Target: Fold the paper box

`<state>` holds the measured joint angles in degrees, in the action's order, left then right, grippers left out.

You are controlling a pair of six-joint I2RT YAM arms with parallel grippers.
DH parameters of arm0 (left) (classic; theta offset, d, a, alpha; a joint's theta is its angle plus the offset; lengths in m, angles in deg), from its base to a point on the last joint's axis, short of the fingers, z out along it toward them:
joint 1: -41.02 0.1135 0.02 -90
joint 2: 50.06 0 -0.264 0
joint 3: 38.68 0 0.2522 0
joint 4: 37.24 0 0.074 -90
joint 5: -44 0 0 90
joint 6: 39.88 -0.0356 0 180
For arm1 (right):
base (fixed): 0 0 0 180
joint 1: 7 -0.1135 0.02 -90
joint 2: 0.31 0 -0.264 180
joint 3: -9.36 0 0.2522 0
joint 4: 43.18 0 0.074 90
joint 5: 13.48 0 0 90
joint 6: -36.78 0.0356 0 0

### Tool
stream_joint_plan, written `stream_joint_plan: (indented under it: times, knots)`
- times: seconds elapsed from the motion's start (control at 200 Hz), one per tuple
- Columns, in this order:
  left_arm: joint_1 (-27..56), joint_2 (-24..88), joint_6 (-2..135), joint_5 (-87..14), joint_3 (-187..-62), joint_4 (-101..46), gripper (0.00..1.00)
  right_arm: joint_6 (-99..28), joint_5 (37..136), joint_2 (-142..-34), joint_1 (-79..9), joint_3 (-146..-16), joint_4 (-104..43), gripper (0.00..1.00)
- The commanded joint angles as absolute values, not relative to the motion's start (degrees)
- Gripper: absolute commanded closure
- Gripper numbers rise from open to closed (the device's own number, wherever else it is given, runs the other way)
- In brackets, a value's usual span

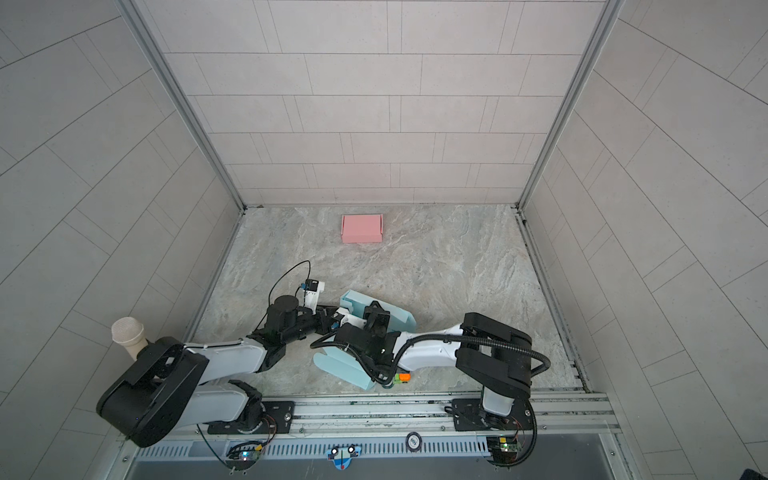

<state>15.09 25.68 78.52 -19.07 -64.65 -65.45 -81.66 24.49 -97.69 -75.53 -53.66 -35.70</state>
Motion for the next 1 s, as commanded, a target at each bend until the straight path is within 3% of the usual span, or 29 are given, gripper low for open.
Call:
stream_joint_plan:
  times: [0.0,0.095,0.21,0.606,0.781,0.991]
  knots:
    - [14.61,26.8,75.85,-21.23,-66.37,-68.52,0.43,-80.17,27.22,-97.54,-76.57,-53.38,-36.91,1.0]
    - [13.8,27.28,74.66,-22.32,-66.32,-69.26,0.45,-79.85,27.47,-97.56,-76.6,-53.36,-36.95,1.0]
    - [12.78,27.4,73.44,-23.99,-66.61,-68.57,0.56,-79.83,27.53,-97.64,-76.61,-53.44,-36.84,1.0]
    - [9.26,26.31,68.26,-30.68,-66.86,-66.24,0.75,-76.65,29.57,-95.99,-76.79,-53.88,-34.2,1.0]
    - [8.33,25.09,66.5,-33.2,-65.81,-67.55,0.8,-69.09,34.79,-92.4,-76.85,-55.15,-28.21,0.86]
    - [8.24,23.77,65.7,-34.48,-64.79,-68.19,0.83,-59.45,43.85,-84.06,-76.36,-52.7,-25.63,0.6]
